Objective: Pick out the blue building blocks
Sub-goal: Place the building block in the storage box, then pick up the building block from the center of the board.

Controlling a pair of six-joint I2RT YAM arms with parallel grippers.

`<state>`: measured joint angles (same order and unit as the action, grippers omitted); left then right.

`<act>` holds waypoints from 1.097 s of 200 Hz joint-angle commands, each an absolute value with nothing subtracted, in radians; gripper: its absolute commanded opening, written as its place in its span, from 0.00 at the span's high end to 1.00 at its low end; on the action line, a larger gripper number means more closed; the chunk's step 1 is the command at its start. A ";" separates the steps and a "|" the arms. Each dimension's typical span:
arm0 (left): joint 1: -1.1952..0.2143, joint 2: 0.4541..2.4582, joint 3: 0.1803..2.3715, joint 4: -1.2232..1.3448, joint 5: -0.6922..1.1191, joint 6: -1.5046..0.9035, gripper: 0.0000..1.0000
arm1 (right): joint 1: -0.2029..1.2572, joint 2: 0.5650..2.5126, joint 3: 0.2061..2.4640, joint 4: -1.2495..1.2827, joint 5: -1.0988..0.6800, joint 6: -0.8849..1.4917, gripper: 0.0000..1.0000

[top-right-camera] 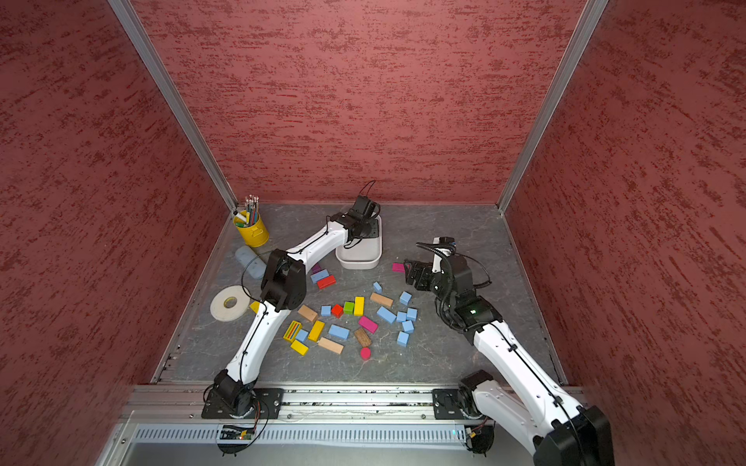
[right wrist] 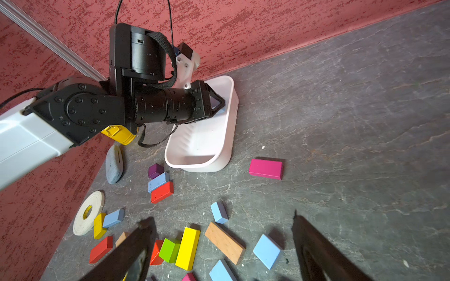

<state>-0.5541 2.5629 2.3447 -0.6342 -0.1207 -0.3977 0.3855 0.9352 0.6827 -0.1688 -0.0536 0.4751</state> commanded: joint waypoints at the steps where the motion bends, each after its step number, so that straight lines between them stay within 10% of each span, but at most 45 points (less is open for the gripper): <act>1: -0.539 2.593 2.380 -0.650 -0.099 -0.405 0.58 | 0.388 0.927 0.664 -0.155 -0.026 0.485 0.11; 149: -0.582 2.221 2.062 -0.449 -0.097 -0.332 0.00 | 0.388 0.898 0.621 -0.141 -0.001 0.491 0.06; 219: -0.616 1.790 1.529 -0.177 -0.096 -0.314 0.00 | 0.388 0.877 0.613 -0.145 0.010 0.506 0.01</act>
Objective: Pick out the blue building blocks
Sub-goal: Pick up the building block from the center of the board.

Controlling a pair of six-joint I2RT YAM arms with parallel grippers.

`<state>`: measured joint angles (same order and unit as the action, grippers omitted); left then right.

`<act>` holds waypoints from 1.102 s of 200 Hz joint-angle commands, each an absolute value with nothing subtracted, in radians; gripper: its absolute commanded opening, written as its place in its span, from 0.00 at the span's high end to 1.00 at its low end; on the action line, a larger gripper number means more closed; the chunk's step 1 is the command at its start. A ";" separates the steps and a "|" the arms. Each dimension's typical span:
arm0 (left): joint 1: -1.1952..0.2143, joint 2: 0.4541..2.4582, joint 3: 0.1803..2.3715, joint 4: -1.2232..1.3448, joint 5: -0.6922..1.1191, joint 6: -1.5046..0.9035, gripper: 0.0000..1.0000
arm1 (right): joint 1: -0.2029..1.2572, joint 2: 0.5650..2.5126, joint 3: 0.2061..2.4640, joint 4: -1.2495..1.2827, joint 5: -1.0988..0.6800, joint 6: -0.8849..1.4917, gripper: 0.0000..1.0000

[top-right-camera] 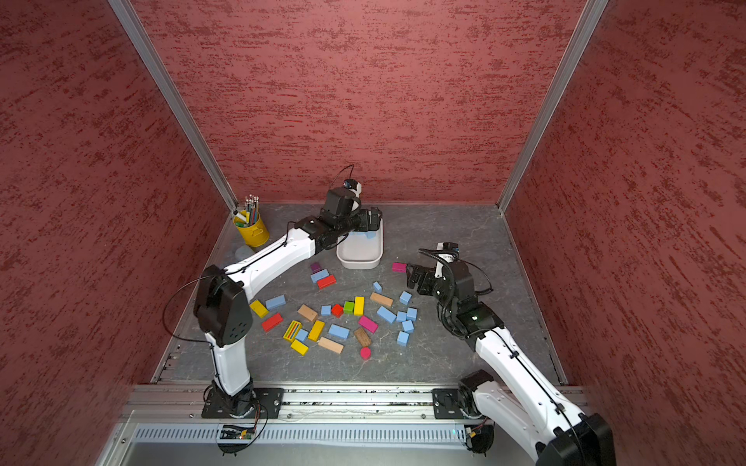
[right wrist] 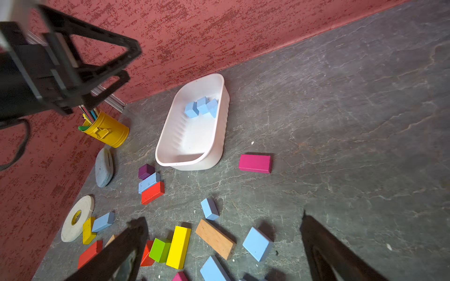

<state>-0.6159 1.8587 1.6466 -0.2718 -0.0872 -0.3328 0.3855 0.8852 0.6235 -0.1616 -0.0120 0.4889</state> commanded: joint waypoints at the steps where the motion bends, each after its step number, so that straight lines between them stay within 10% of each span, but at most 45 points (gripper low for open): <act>1: -0.617 1.786 1.523 -0.175 -0.096 -0.314 0.01 | 0.388 0.878 0.612 -0.145 0.009 0.507 0.01; 220: -0.598 0.947 0.784 -0.283 -0.087 -0.361 0.00 | 0.405 1.061 0.635 -0.179 -0.087 0.574 0.06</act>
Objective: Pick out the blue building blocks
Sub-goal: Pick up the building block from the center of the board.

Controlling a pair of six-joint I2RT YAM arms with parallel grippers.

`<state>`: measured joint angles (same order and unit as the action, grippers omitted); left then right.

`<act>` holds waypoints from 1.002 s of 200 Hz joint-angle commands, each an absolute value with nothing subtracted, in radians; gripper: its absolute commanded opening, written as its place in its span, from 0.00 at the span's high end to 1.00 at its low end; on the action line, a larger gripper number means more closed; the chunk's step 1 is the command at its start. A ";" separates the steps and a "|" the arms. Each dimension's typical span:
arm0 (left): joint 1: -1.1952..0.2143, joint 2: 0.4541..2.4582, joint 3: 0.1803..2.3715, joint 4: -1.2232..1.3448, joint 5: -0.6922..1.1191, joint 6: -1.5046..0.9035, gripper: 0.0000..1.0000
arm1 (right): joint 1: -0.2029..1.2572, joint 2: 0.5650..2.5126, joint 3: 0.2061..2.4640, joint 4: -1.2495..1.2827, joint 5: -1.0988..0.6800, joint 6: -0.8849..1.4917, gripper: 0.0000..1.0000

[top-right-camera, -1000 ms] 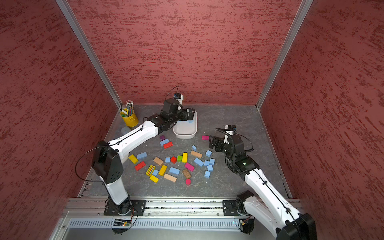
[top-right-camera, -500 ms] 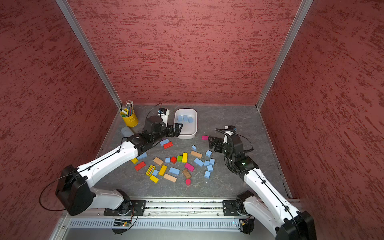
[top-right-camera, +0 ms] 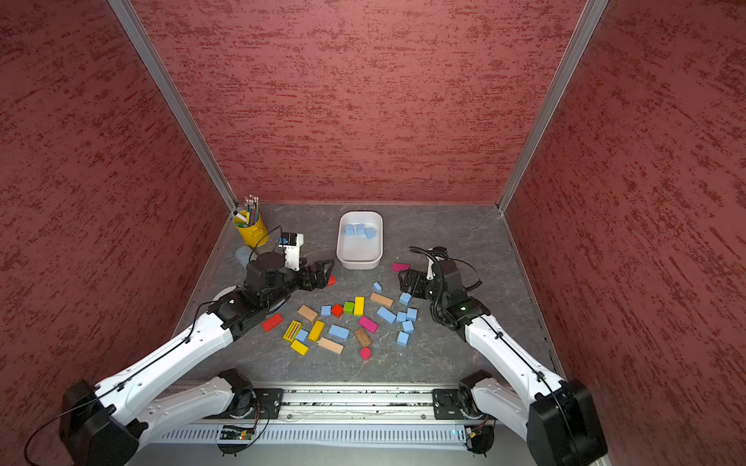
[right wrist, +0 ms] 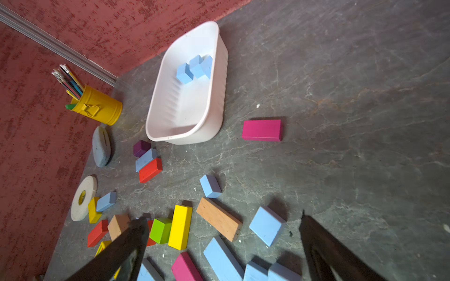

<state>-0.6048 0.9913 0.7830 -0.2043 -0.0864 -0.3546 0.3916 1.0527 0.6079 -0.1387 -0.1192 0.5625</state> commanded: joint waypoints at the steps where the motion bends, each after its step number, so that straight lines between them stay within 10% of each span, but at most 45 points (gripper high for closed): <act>1: -0.597 0.945 0.785 -0.286 -0.086 -0.362 0.00 | 0.405 1.062 0.635 -0.181 -0.086 0.573 0.06; 200: -0.612 0.841 0.847 -0.620 0.077 -0.098 0.01 | 0.602 1.425 0.807 -0.385 0.150 0.489 0.23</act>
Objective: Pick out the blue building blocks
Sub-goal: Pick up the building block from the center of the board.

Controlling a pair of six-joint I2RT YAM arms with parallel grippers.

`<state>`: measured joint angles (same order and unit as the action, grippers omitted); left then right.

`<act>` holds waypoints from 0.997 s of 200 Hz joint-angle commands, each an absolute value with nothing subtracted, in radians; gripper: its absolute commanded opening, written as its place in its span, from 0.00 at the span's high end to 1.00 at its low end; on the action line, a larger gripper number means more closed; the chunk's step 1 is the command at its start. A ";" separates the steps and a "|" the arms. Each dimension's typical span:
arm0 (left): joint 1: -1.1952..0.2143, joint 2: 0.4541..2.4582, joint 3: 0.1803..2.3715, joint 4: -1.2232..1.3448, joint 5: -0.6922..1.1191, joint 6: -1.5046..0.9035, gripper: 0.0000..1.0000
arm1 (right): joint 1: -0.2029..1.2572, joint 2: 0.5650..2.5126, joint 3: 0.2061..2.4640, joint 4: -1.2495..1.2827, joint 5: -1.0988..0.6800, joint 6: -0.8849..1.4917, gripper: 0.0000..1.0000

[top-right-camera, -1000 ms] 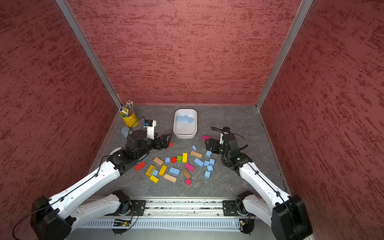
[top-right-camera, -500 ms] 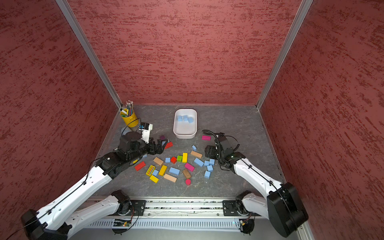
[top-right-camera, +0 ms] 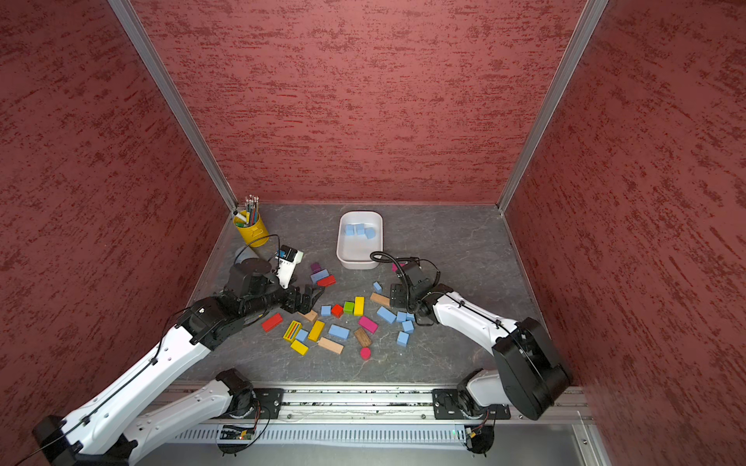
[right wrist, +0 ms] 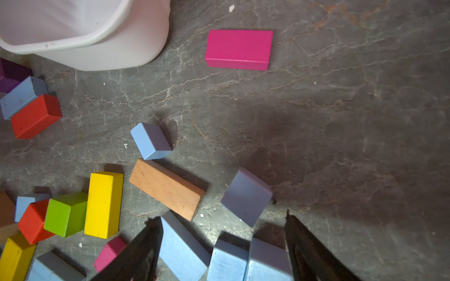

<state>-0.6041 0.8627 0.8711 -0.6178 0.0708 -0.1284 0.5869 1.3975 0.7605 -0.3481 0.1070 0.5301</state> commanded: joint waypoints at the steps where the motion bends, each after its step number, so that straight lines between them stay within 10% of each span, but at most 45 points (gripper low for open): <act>1: -0.611 0.840 0.845 -0.620 0.077 -0.097 0.00 | 0.603 1.427 0.808 -0.386 0.150 0.485 0.23; 199: -0.646 0.764 0.815 -0.636 -0.011 -0.163 0.00 | 0.606 1.672 0.989 -0.593 0.200 0.212 0.50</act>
<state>-0.6430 0.7753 0.8249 -0.6456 0.0116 -0.1600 0.6006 1.6577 0.9703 -0.5823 0.2031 0.2314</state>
